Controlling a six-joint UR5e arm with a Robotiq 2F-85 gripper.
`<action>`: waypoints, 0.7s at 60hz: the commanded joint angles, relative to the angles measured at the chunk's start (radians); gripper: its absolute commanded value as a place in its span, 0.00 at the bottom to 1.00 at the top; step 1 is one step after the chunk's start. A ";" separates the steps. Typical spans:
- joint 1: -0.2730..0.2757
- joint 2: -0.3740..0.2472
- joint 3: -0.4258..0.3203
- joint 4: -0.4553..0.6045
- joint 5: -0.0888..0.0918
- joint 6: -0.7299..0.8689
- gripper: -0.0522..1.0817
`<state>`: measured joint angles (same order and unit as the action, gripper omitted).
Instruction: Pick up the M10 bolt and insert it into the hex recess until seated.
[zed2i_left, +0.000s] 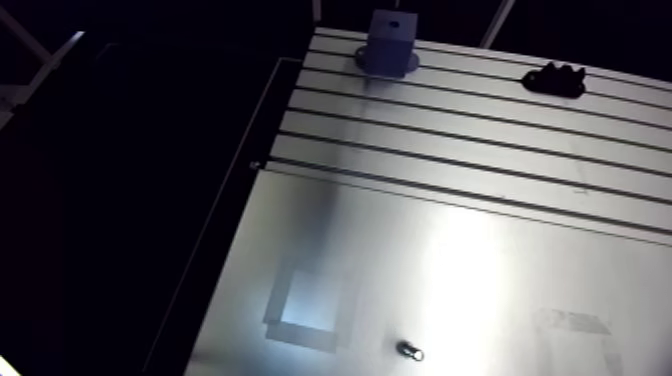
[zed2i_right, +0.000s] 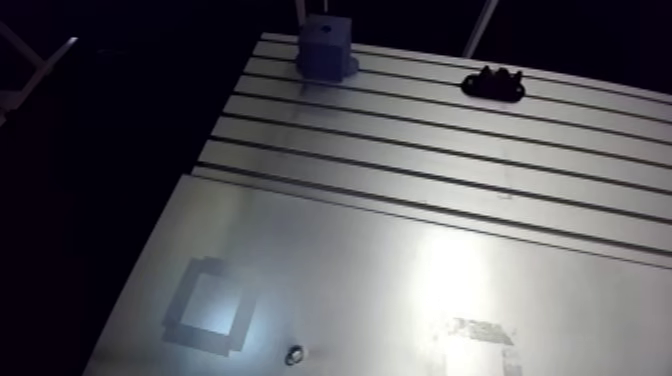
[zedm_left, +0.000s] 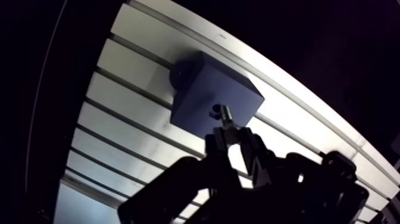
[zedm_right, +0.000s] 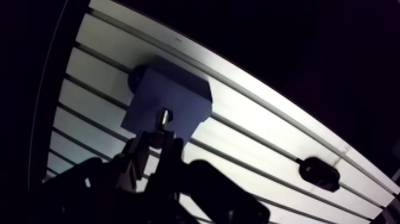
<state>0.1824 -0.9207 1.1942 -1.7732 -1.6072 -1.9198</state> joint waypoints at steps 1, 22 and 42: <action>0.002 0.004 -0.002 0.002 -0.001 0.000 0.98; 0.002 0.004 0.009 0.002 -0.003 0.000 0.98; 0.002 0.006 0.018 -0.004 -0.003 0.001 0.98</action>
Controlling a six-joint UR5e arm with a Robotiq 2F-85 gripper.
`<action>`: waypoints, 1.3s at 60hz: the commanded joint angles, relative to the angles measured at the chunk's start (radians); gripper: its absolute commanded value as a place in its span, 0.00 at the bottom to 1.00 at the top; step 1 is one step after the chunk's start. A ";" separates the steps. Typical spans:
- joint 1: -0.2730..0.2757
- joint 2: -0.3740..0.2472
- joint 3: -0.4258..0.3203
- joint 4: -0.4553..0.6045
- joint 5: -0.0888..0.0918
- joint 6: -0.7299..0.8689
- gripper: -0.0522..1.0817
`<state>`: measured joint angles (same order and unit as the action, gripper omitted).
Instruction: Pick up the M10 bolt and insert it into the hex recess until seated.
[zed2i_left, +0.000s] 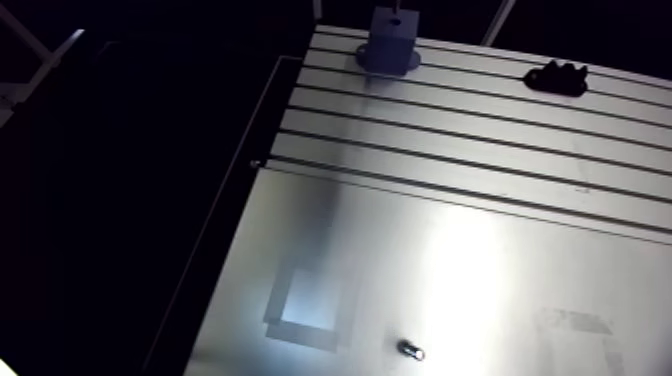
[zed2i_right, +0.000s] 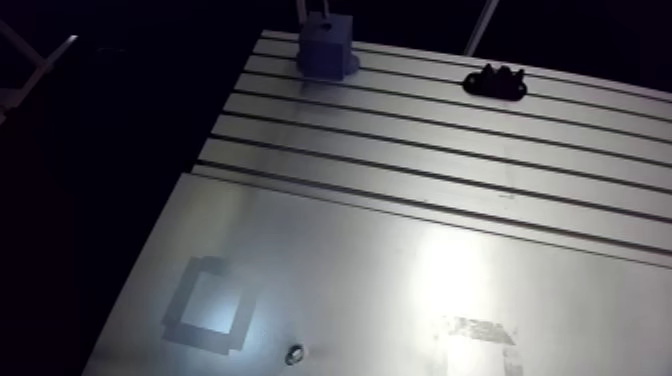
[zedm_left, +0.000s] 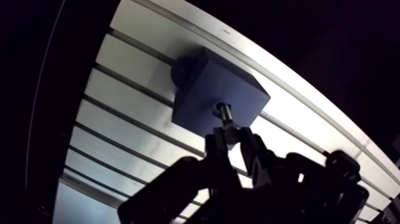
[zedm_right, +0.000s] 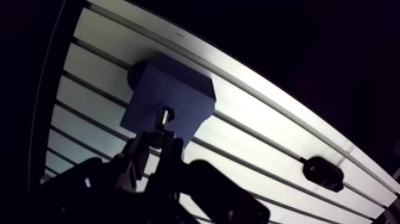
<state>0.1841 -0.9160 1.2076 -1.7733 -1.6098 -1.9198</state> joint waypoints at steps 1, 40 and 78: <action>0.000 0.002 0.005 -0.002 0.000 0.001 0.98; 0.002 0.009 0.017 -0.004 0.000 0.003 0.98; 0.002 0.016 0.013 -0.007 -0.003 0.003 0.98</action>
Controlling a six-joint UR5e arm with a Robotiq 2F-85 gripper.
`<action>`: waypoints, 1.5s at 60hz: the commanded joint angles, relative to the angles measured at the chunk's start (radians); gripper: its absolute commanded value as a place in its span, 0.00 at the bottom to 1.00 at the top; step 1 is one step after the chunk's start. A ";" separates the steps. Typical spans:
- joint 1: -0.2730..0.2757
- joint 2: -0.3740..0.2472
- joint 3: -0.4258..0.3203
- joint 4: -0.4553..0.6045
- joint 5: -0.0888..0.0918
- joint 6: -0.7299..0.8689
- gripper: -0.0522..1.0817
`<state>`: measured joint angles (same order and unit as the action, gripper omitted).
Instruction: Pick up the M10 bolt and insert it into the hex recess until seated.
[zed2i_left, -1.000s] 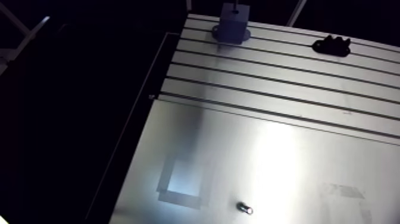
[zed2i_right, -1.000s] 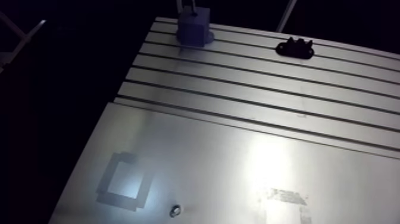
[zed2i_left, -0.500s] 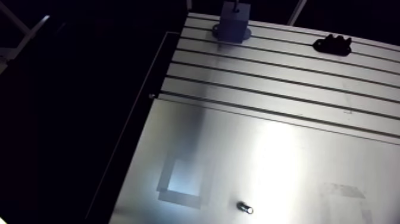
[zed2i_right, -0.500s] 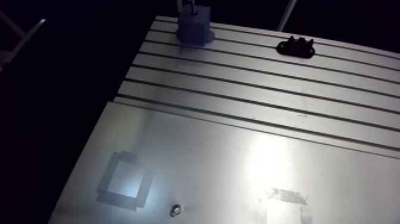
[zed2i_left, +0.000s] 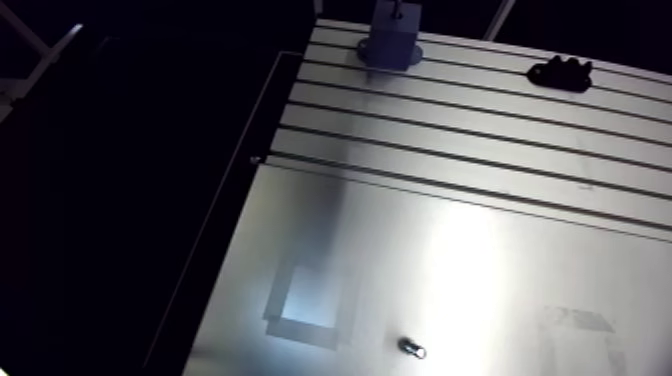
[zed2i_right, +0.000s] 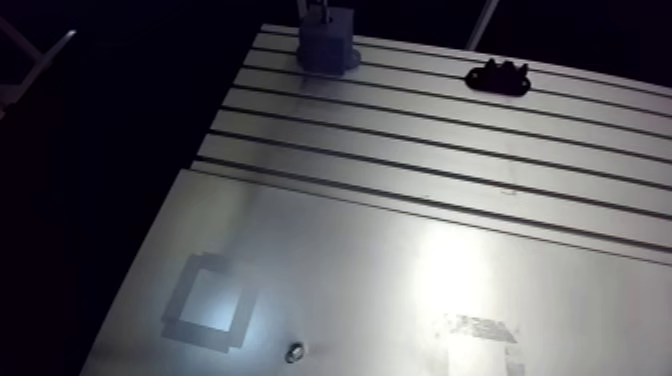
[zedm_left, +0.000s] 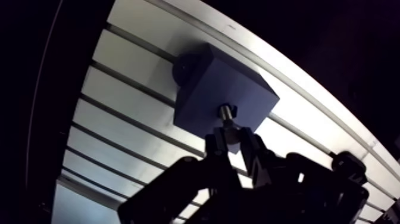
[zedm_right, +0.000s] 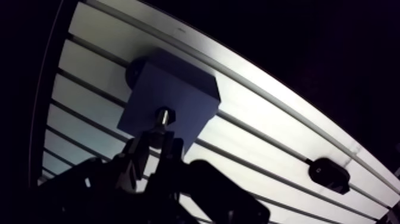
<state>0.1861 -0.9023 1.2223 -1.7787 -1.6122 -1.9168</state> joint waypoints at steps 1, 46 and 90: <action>0.000 0.003 -0.001 -0.003 -0.001 0.000 0.98; 0.000 0.010 -0.002 -0.005 -0.001 -0.002 0.98; 0.000 0.003 -0.008 0.003 -0.011 -0.003 0.99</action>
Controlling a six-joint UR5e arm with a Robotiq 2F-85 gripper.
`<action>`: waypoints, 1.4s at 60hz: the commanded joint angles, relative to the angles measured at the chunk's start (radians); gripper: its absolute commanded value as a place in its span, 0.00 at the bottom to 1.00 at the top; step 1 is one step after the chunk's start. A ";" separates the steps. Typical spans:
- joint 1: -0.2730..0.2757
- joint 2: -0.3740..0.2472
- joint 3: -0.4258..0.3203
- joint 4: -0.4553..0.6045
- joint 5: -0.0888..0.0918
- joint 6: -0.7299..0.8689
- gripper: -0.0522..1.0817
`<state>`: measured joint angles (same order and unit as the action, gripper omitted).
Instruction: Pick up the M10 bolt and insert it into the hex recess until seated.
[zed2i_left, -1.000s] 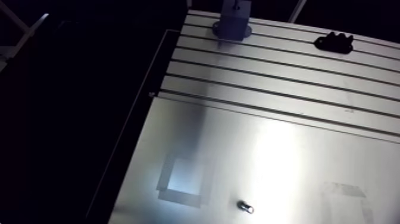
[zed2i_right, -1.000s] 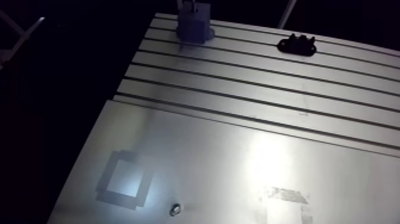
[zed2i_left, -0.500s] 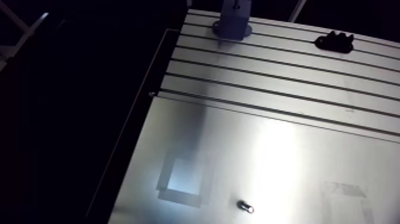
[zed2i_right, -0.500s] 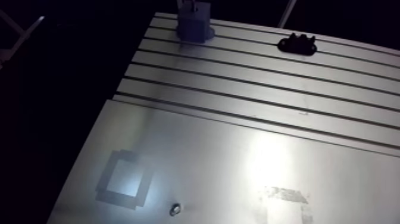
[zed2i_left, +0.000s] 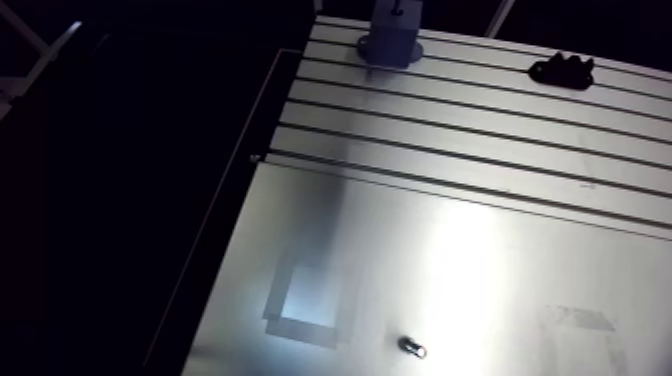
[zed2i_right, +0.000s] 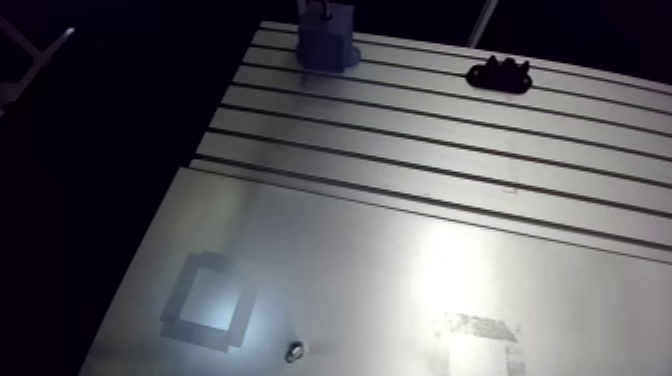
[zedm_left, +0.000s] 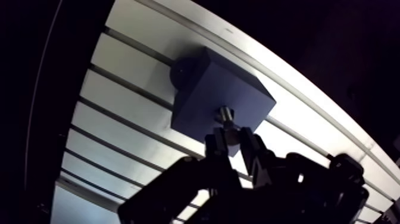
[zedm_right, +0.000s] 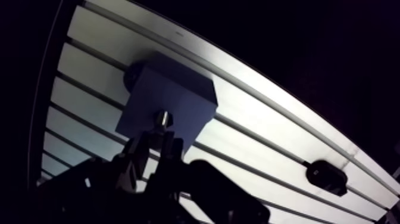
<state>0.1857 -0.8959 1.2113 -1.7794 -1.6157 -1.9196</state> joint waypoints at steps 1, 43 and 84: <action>0.000 -0.004 0.003 0.004 -0.008 0.000 0.99; 0.000 0.001 0.004 -0.001 -0.008 0.000 0.99; 0.000 0.003 0.003 -0.001 -0.005 0.000 0.99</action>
<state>0.1857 -0.8934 1.2141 -1.7802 -1.6209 -1.9198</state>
